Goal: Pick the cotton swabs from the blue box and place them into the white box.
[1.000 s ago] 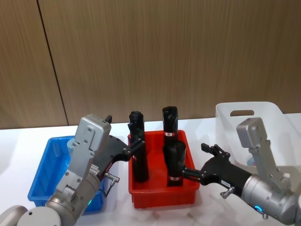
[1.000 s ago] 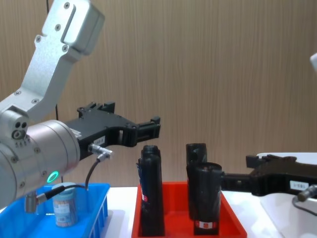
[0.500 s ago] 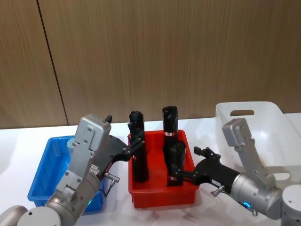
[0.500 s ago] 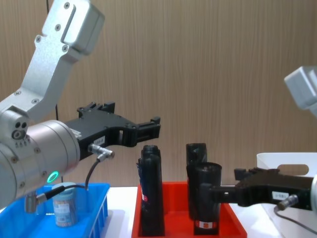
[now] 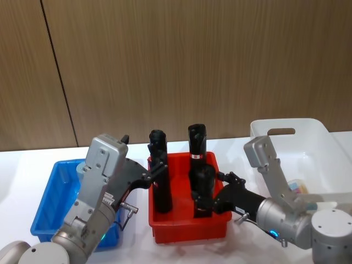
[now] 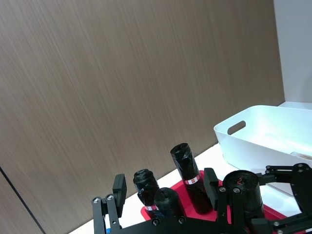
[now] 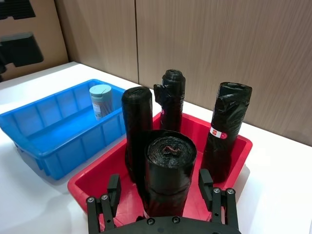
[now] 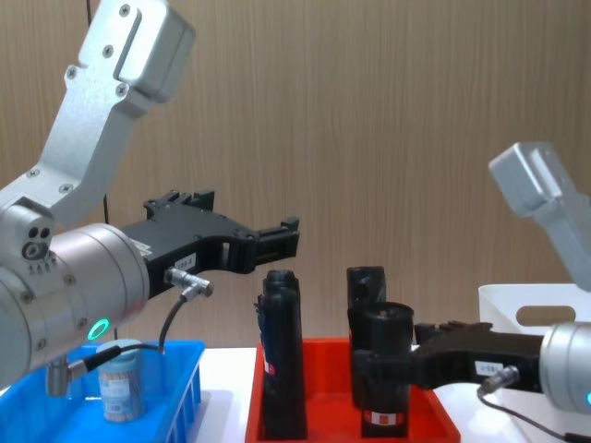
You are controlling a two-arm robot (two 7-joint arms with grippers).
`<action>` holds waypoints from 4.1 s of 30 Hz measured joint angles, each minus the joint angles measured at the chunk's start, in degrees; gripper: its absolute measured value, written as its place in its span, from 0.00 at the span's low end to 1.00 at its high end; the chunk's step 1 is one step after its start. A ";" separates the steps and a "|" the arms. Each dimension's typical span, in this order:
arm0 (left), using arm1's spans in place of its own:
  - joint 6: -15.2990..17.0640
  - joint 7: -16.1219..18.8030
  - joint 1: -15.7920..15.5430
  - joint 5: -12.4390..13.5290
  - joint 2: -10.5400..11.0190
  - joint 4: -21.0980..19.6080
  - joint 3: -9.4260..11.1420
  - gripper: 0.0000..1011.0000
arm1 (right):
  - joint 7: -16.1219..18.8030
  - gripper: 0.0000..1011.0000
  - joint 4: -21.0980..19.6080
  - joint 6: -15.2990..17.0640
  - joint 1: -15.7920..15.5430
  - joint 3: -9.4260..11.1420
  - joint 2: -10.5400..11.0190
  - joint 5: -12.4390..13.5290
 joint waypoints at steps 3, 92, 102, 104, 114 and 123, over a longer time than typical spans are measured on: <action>0.00 0.00 0.00 0.00 0.00 0.00 0.00 0.99 | -0.20 0.99 1.12 0.02 0.84 -0.20 -0.55 -0.13; -0.01 0.01 0.00 0.00 0.00 0.00 0.00 0.99 | -13.05 0.54 -4.46 -1.13 4.73 9.47 7.05 3.65; -0.01 0.01 0.00 0.00 0.00 0.00 0.00 0.99 | -13.95 0.54 3.48 -2.55 7.68 9.29 6.36 2.01; -0.01 0.01 0.00 0.00 0.00 0.00 0.00 0.99 | -14.07 0.54 4.70 -2.88 8.15 9.22 6.21 1.78; -0.01 0.01 0.00 0.00 0.00 0.00 0.00 0.99 | -15.02 0.54 10.44 -4.88 10.50 8.88 5.39 0.85; -0.01 0.01 0.00 0.00 0.00 0.00 0.00 0.99 | -15.77 0.71 13.49 -6.20 11.83 8.77 4.91 0.47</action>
